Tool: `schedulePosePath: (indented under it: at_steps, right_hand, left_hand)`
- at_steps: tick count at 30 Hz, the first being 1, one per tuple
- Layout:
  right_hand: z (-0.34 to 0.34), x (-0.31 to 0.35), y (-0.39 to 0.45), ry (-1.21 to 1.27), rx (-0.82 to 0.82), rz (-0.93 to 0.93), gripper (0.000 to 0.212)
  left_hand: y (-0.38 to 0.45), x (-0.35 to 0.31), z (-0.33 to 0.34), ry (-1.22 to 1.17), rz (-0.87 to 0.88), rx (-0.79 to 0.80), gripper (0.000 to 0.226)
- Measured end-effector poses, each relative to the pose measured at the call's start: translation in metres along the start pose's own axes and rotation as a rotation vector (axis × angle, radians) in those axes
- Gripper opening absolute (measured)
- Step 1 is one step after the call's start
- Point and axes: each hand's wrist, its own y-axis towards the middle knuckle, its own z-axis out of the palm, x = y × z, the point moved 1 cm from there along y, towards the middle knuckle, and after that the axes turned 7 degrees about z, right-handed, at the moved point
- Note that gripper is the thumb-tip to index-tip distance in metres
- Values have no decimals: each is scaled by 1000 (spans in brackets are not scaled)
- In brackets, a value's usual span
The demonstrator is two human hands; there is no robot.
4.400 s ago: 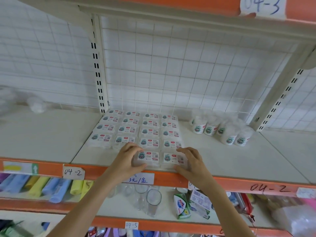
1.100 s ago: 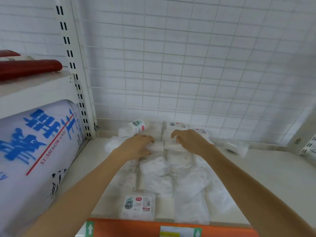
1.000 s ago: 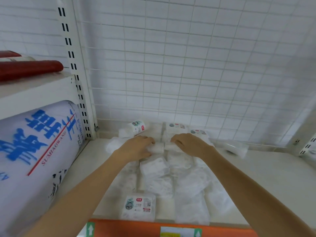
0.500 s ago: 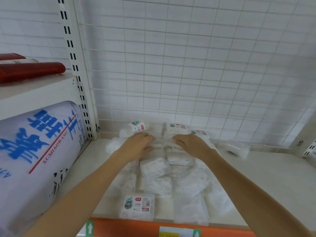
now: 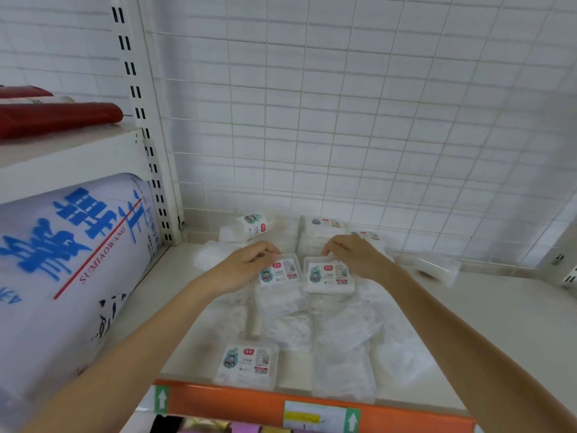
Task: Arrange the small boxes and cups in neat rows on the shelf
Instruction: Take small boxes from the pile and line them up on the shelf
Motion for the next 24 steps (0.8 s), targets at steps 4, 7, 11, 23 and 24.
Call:
schedulePosePath:
  at_steps: [4, 7, 11, 23, 24]
  right_hand:
    - [8, 1, -1, -126, -136, -69, 34]
    - [14, 1, -3, -215, -181, -114, 36]
    - [19, -1, -7, -243, -196, -147, 36]
    - [12, -2, -48, -510, 90, -275, 76]
    - [14, -1, -50, -517, 85, -262, 77]
  left_hand:
    - [-4, 4, 10, 91, 13, -41, 18]
    - [-7, -4, 16, 193, 65, -74, 28]
    - [-16, -8, 19, 184, 49, 52, 36]
    - [-24, 7, 21, 333, 31, 60, 74]
    - [-24, 9, 21, 319, 26, 51, 73]
